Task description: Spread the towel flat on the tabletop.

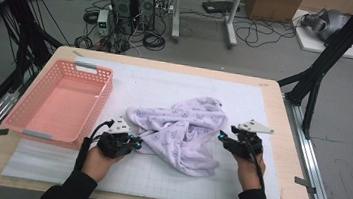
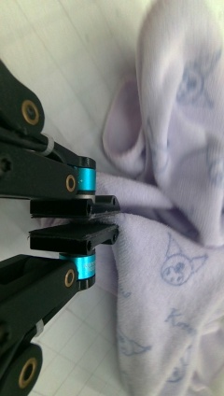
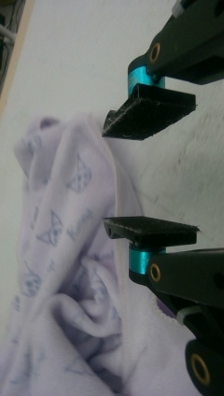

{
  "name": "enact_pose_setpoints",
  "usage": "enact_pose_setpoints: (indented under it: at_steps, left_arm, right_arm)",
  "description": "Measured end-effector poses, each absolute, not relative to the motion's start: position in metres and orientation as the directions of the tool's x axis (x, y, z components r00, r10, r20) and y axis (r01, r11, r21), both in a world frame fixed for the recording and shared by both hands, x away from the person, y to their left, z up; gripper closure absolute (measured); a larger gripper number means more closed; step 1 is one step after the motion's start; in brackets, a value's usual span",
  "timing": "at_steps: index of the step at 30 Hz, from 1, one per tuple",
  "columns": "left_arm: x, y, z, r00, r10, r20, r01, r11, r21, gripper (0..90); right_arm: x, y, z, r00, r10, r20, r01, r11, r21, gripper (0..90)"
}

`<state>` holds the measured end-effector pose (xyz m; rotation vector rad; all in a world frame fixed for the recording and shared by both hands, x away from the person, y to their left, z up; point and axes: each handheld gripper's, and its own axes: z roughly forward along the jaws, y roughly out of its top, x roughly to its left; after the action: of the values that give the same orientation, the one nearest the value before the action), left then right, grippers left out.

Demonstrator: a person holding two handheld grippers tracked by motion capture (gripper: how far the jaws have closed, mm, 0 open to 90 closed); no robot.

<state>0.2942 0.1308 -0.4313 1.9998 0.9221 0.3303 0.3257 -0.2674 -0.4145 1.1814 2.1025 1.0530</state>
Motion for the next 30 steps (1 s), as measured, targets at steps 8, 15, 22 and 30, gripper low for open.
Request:
enact_pose_setpoints:
  at_steps: [8,15,22,30]
  left_arm:
    - [0.295,0.137,-0.436,0.664,0.737,-0.125,0.496,-0.309,0.811,83.9]
    - [0.295,0.138,-0.435,0.664,0.737,-0.128,0.493,-0.302,0.816,83.8]
    - [0.293,0.138,-0.435,0.669,0.731,-0.133,0.488,-0.298,0.820,83.6]
    - [0.291,0.133,-0.435,0.676,0.729,-0.112,0.471,-0.310,0.826,84.4]
  right_arm:
    - [0.329,-0.233,-0.427,-0.575,0.818,-0.012,0.478,0.347,0.807,48.3]
    - [0.341,-0.208,-0.447,-0.613,0.790,-0.015,0.514,0.414,0.751,64.3]
    - [0.338,-0.214,-0.442,-0.652,0.750,-0.108,0.467,0.510,0.722,87.0]
    - [0.341,-0.263,-0.434,-0.503,0.828,-0.246,0.494,0.510,0.705,87.5]
